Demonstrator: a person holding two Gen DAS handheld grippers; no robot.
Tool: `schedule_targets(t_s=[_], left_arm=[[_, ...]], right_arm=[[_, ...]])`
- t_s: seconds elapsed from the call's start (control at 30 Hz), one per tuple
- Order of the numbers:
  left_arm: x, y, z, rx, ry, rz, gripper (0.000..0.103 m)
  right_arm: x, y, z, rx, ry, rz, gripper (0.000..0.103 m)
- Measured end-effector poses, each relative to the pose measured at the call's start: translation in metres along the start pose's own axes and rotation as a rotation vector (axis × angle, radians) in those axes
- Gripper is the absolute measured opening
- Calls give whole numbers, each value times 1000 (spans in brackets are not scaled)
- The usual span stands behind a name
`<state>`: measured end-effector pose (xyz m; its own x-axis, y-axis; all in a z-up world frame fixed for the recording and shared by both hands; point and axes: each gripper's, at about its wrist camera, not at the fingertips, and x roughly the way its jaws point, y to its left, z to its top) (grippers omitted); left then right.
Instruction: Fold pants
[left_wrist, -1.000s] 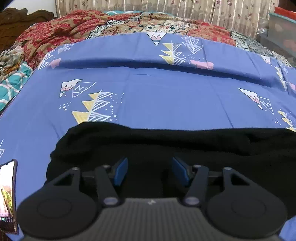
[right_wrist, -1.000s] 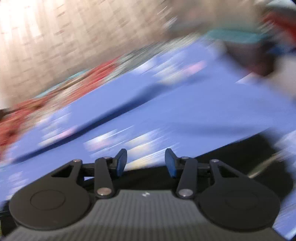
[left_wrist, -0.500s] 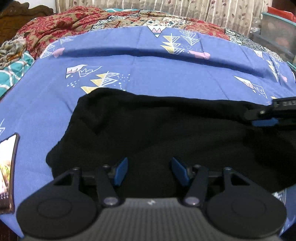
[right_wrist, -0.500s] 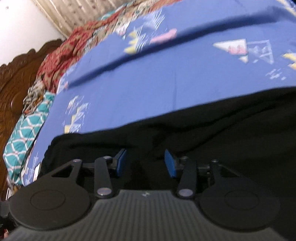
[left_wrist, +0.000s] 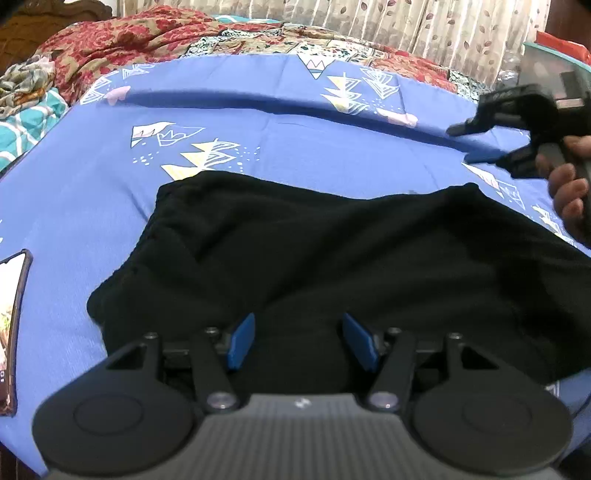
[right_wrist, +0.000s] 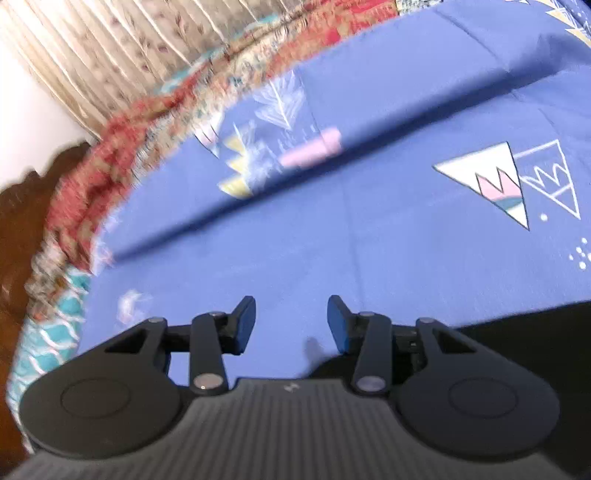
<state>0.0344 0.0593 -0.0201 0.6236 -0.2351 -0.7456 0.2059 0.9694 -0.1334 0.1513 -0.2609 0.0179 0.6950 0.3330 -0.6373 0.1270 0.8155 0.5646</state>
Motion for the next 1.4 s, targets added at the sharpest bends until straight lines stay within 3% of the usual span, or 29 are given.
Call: schedule_targets(t_s=[0.2,0.37,0.4,0.43,0.47,0.5,0.57,0.6,0.7,0.77,0.87,1.0,1.2,1.33,1.4], left_arm=[[-1,1,3,-11,-3,-12,56],[-14,6,9,-43,-27,-45,57],[-17,8,11,-50,-37,-44,57],[-20,12,14,-62,-47,-43,57],[-22,16,18,-78,-55,-44,57],[-23,21,22,-93,-62,-39,57],[-23,30,29,-107,-79,-8,57],[-23,35,33,-113,-85,15,57],[-20,53,44,-150,-107,57,57],[-12,61,47,-166,-91,77,56],[0,64,45,-190,-40,50,56],[4,48,31,-122,-31,66,56],[-6,35,18,-77,-39,81,58],[-3,27,11,-34,-32,125,58],[0,23,7,5,-36,147,58]], right_arm=[[-20,11,-40,-195,36,-13,46],[6,24,-49,-412,75,-149,52],[18,23,-49,-440,109,-170,43],[28,20,-52,-458,144,-209,27],[43,14,-54,-489,152,-284,22],[48,5,-52,-485,133,-282,21],[52,-8,-35,-359,111,-262,22],[55,-8,-29,-337,113,-272,26],[53,8,-33,-410,100,-339,36],[36,15,-43,-444,56,-314,37],[2,16,-60,-421,31,-221,42],[-33,16,-87,-373,120,-63,43],[-55,38,-136,-432,231,107,43],[-46,58,-157,-514,269,135,43],[-32,51,-172,-545,331,71,43]])
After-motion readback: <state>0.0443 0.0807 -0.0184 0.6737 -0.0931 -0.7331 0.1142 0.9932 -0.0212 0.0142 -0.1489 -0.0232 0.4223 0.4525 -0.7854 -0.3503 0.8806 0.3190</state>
